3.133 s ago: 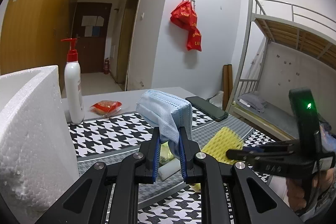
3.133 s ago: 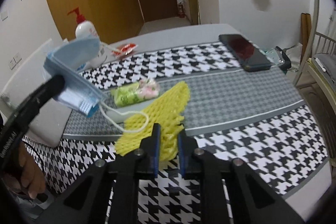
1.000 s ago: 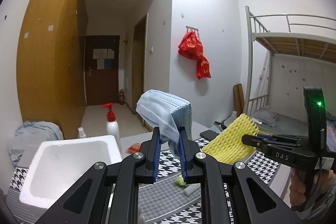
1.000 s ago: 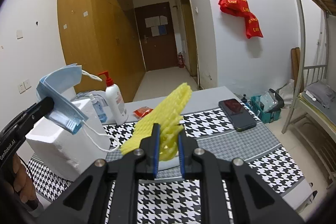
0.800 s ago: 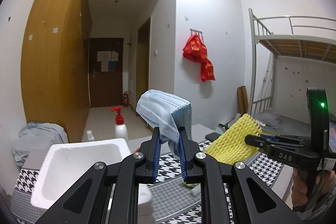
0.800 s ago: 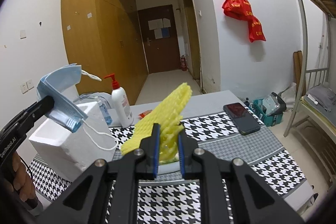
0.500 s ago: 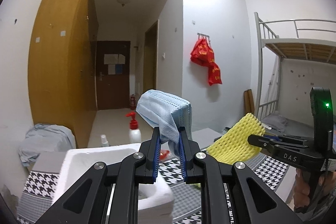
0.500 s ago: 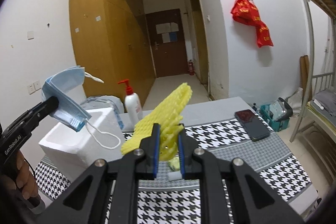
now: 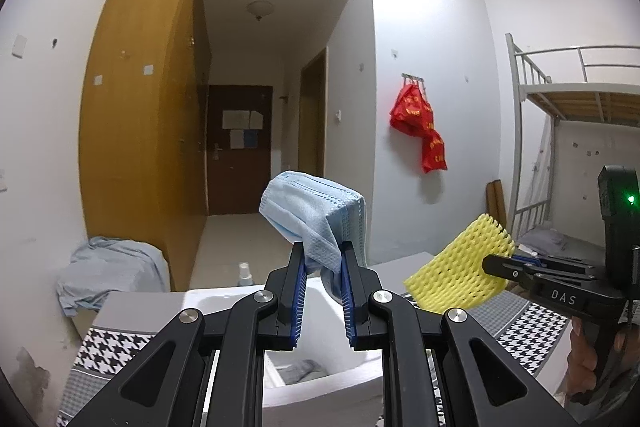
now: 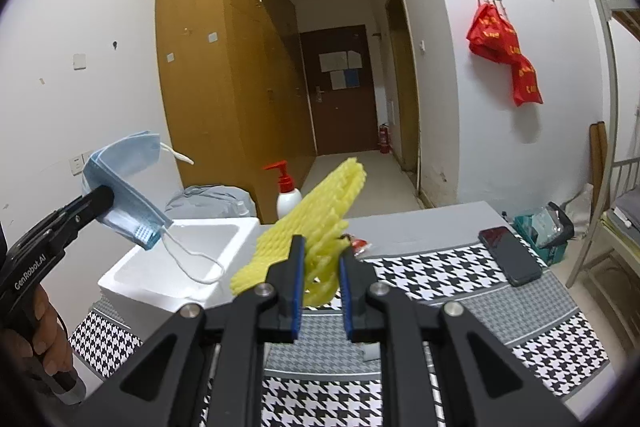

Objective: Organize soft objects
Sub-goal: 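Carry the mask and mesh sleeve over the foam box while the left gripper releases the mask inside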

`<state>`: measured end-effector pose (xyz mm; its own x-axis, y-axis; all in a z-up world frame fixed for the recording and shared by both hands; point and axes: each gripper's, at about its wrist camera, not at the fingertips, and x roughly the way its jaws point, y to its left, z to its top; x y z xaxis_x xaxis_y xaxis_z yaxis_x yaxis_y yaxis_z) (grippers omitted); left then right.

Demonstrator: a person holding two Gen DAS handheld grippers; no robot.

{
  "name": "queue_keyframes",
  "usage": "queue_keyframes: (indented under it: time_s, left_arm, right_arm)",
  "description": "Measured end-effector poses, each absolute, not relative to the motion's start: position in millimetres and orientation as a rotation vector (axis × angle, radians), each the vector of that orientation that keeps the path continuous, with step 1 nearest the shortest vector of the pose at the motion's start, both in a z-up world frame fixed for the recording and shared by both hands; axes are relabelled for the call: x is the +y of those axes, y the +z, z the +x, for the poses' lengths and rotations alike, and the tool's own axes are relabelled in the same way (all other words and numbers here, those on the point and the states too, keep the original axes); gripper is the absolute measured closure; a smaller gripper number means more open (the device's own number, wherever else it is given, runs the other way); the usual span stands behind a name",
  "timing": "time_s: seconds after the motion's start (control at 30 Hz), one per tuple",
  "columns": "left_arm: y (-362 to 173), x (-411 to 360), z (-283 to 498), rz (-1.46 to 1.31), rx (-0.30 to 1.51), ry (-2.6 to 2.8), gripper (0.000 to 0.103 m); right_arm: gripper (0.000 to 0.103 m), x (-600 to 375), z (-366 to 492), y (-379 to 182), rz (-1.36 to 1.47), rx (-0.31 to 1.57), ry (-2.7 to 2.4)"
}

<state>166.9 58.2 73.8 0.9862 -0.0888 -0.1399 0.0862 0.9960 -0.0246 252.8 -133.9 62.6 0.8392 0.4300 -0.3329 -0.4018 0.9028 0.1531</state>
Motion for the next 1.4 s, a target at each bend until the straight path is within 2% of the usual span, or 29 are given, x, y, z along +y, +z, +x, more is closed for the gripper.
queue_keyframes:
  time_s: [0.47,0.87,0.93,1.03,1.1,1.13,1.2,1.27,1.4]
  left_arm:
    - [69,78,170,-0.028,0.178,-0.017,0.086]
    - [50,85,192,-0.045,0.283,-0.045,0.085]
    - [48,86,195,-0.046,0.298,-0.046,0.080]
    - [47,90,194,-0.052,0.300,-0.067,0.062]
    - [48,91,192,-0.059,0.292,-0.069,0.041]
    - [49,91,189,-0.059,0.283,-0.066,0.034]
    - [51,93,185,-0.065,0.260,-0.054,0.008]
    - [54,95,180,-0.066,0.233,-0.026,0.004]
    - [56,101,175,-0.072,0.223,-0.004,0.003]
  right_arm:
    - [0.084,-107,255,67,0.057,0.362,0.509]
    - [0.084,-98,254,64,0.045,0.370,0.514]
    - [0.084,-97,255,64,0.044,0.372,0.514]
    - [0.084,-96,256,64,0.045,0.375,0.512]
    - [0.084,-95,256,64,0.041,0.374,0.510]
    - [0.084,-95,256,64,0.040,0.374,0.509]
    - [0.084,-94,257,65,0.040,0.374,0.513]
    - [0.084,-93,256,65,0.038,0.372,0.513]
    - [0.084,-91,257,64,0.037,0.377,0.518]
